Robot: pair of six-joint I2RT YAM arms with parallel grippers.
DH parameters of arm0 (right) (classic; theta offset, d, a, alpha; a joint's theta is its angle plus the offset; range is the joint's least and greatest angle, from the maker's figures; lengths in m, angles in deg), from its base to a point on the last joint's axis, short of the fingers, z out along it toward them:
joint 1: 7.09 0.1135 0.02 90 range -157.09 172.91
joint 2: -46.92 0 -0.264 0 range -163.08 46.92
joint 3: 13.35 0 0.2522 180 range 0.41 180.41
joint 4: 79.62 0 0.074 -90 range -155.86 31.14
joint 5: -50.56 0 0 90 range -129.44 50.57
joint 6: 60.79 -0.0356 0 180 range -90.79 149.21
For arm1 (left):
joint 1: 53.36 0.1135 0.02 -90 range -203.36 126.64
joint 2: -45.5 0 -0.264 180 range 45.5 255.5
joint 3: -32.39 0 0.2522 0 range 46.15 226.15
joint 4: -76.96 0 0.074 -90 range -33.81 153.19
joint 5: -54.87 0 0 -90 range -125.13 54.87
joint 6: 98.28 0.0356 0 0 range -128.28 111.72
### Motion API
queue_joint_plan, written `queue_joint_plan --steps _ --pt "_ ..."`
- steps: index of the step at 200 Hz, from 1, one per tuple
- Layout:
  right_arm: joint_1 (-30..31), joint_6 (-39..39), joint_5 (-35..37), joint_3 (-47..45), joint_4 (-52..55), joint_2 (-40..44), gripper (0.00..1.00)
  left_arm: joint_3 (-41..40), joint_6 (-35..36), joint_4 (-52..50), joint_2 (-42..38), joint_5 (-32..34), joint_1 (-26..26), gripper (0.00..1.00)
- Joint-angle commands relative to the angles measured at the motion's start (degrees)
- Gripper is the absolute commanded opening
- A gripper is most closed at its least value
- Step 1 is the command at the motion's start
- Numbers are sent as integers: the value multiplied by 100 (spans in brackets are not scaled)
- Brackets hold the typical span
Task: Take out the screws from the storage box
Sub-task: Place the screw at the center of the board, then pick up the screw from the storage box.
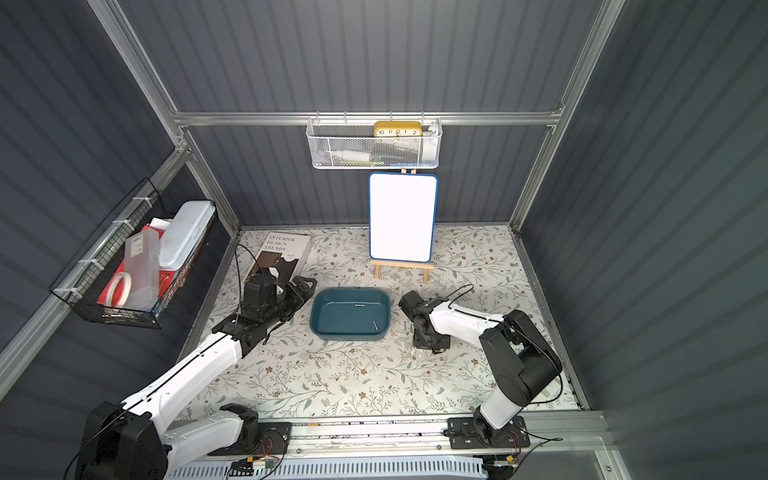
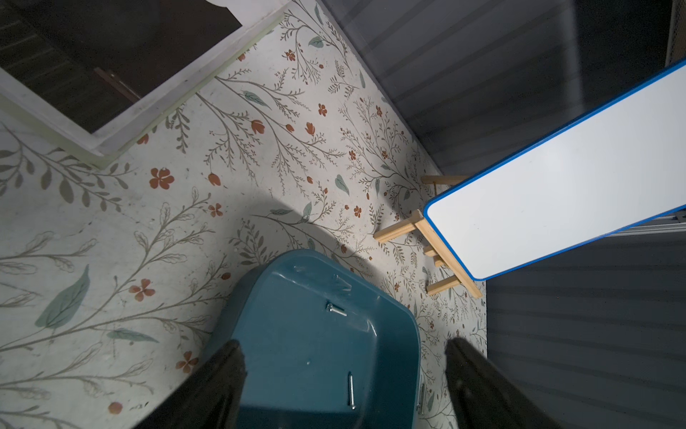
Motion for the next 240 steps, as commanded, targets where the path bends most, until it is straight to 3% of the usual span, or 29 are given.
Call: queue_joint_plan --steps 1,65,122,143,175,193,215,240 --pt "-38 -54 -18 -82 -214 -157 5 62 -76 42 -151 -49 -32 88" --pt "-56 -68 -25 54 -77 -124 16 -124 -131 94 -346 -95 -40 89" --pt "-55 101 41 599 498 849 27 -153 -38 223 -349 -146 -37 89" --pt "-30 590 -268 669 268 1613 30 -225 25 343 -429 -168 -37 89" --pt "-21 1881 -1243 451 -925 2548 36 -350 125 502 -448 -172 -40 90" --pt "-16 2415 -1725 794 -920 2415 36 -369 159 543 -386 -173 -35 90" --pt "143 2858 -2070 1515 -533 1530 36 -418 168 595 -329 -146 -40 90" --pt "584 3386 -1918 2538 68 363 36 -430 151 557 -317 -101 -41 91"
